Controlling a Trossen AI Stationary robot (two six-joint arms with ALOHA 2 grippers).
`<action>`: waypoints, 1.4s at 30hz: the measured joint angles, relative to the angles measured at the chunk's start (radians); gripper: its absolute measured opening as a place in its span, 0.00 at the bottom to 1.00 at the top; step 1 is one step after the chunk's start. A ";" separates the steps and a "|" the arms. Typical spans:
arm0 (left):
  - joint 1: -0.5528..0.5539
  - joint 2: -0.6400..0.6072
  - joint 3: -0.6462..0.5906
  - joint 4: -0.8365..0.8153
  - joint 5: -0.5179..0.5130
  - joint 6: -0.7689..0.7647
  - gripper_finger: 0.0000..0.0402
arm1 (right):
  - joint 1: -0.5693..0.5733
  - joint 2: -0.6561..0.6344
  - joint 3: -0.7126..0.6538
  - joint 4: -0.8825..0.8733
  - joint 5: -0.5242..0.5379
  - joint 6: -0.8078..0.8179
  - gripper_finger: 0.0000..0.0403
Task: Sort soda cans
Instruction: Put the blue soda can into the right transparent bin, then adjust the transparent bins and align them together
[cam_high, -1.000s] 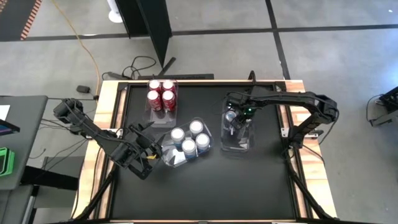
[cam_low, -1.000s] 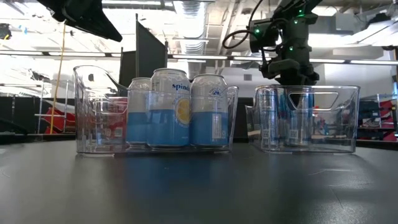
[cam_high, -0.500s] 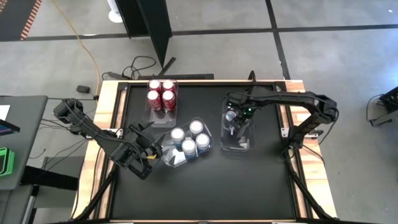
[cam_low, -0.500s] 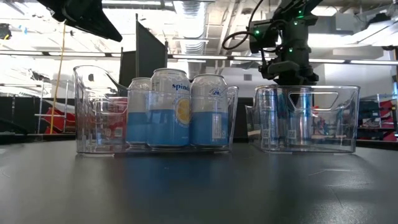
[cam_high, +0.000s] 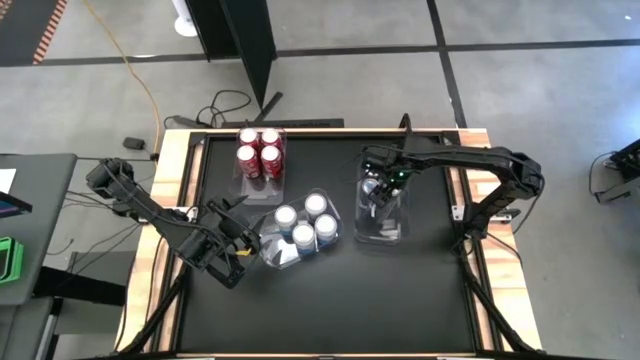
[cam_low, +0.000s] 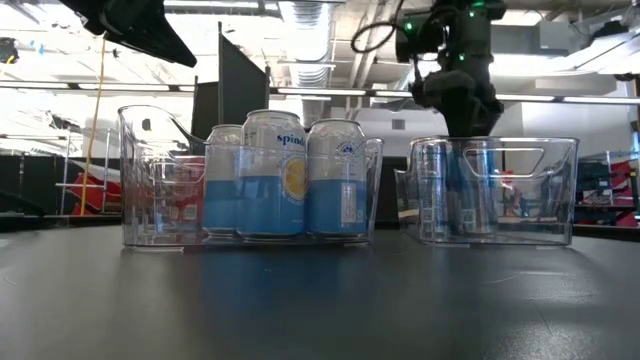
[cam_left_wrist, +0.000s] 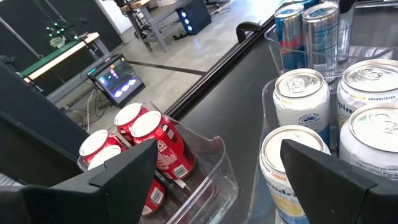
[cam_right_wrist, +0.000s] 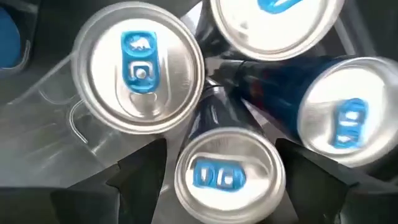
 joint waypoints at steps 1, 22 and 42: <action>0.000 0.000 0.000 0.000 0.000 0.000 0.84 | 0.005 0.000 0.015 -0.014 0.007 0.003 0.79; 0.004 0.000 0.000 -0.009 0.172 0.014 0.84 | 0.225 -0.001 0.336 -0.049 0.150 -0.017 0.79; -0.027 0.001 -0.018 -0.190 0.531 -0.244 0.66 | 0.772 0.008 0.336 0.179 0.478 -0.005 0.66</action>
